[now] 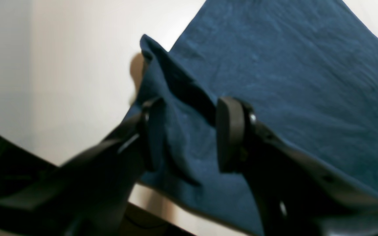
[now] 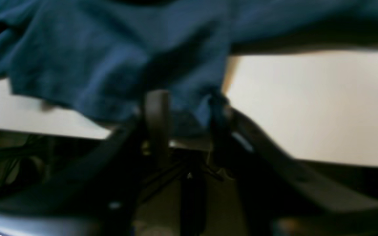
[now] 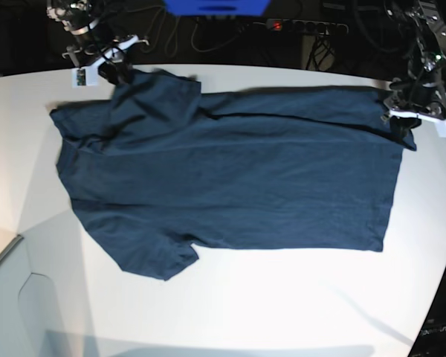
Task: Layout the t-shirt on the table in an organized manner, then fold the t-shirt properly
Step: 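Pull both grippers back toward the robot to straighten the shirt, then move the right gripper along the shirt side and grasp the sleeve edge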
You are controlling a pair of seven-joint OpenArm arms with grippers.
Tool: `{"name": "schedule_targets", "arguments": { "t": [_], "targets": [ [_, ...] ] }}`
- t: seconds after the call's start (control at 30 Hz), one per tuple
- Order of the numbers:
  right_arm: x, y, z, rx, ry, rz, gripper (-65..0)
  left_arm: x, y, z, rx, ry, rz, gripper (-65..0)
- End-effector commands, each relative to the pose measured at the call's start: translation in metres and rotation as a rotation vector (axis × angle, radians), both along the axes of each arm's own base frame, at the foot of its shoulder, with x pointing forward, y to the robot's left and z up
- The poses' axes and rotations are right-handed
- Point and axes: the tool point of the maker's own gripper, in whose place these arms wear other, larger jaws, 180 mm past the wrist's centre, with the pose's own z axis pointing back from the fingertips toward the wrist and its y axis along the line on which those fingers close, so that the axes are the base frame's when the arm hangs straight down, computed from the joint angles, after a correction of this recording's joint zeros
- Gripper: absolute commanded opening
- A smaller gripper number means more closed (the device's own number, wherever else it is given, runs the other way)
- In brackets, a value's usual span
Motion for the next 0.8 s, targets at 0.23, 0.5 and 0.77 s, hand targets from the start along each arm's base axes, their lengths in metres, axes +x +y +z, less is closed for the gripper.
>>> {"name": "schedule_targets", "arguments": {
  "t": [0.23,0.5,0.77],
  "targets": [
    [0.016,-0.009,0.020,-0.041,-0.061,0.012,-65.0,0.007,0.006,0.015,0.028,-0.047,-0.004,-39.5],
    [0.067,-0.011,0.088,-0.118,-0.271,0.036,-65.0,0.008,0.007,0.016,0.034,-0.049,-0.005,-39.5],
    [0.126,-0.001,0.140,-0.152,-0.424,0.073,-65.0,0.002,0.026,0.022,0.049,-0.062,0.052,-39.4]
  ]
}}
